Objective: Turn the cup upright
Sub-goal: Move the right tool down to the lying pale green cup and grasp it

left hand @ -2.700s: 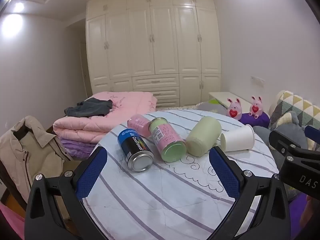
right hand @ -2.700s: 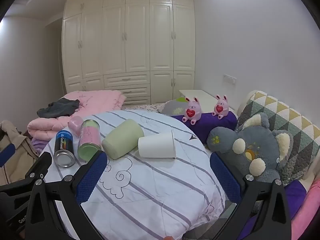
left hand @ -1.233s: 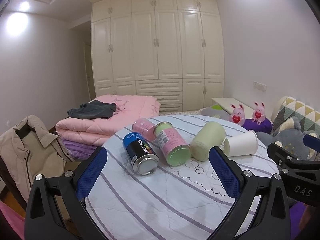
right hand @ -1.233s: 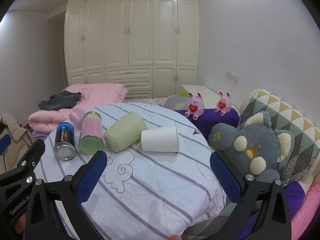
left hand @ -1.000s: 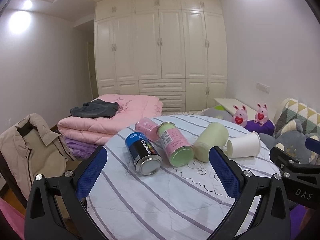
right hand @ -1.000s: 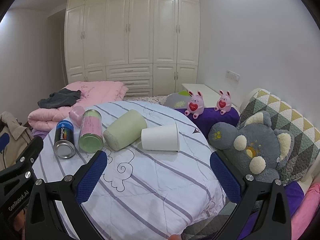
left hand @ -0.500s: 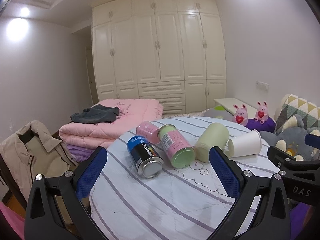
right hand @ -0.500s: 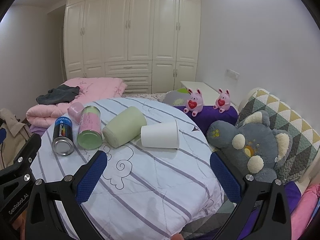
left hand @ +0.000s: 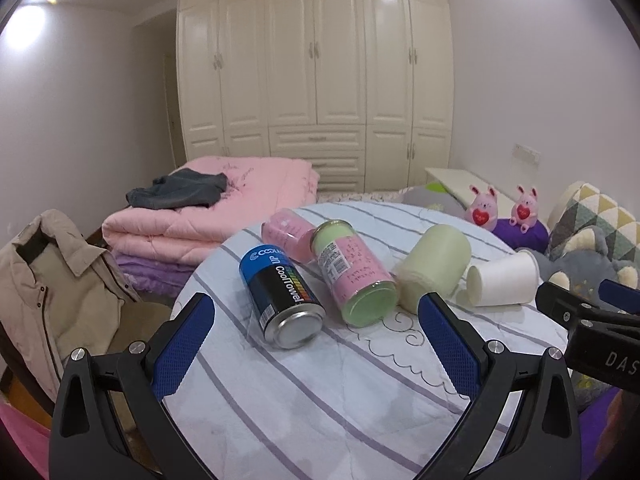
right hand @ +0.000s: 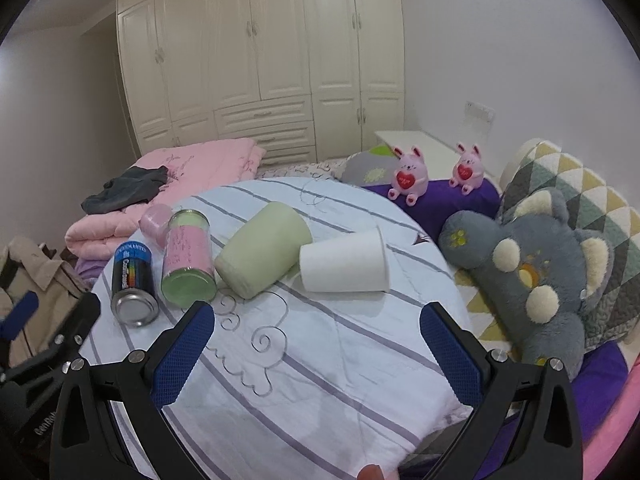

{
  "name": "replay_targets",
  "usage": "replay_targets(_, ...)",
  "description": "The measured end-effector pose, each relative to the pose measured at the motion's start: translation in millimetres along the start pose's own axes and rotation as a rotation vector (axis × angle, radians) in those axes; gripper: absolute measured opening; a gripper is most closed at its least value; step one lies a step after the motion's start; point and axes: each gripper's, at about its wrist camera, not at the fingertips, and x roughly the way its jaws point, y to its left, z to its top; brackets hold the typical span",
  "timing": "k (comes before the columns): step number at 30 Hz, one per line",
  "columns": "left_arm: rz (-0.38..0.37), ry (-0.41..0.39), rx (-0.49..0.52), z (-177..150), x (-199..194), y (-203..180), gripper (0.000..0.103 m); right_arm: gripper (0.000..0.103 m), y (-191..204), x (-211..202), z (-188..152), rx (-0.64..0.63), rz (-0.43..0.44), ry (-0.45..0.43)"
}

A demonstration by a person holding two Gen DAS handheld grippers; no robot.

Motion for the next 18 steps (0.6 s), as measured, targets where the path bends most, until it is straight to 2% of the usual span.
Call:
replay_targets(3,-0.022,0.03,-0.001,9,15,4,0.103,0.103,7,15,7,0.011,0.021,0.042)
replay_targets(8,0.011,0.066,0.033,28,43,12,0.103,0.103,14,47,22,0.075,0.091,0.136)
replay_targets(12,0.011,0.088,0.081,44,67,19,0.103,0.103,22,75,34,0.134,0.146,0.209)
replay_targets(18,-0.004,0.132,0.144,67,109,33,0.103,0.102,29,110,50,0.239,0.178,0.278)
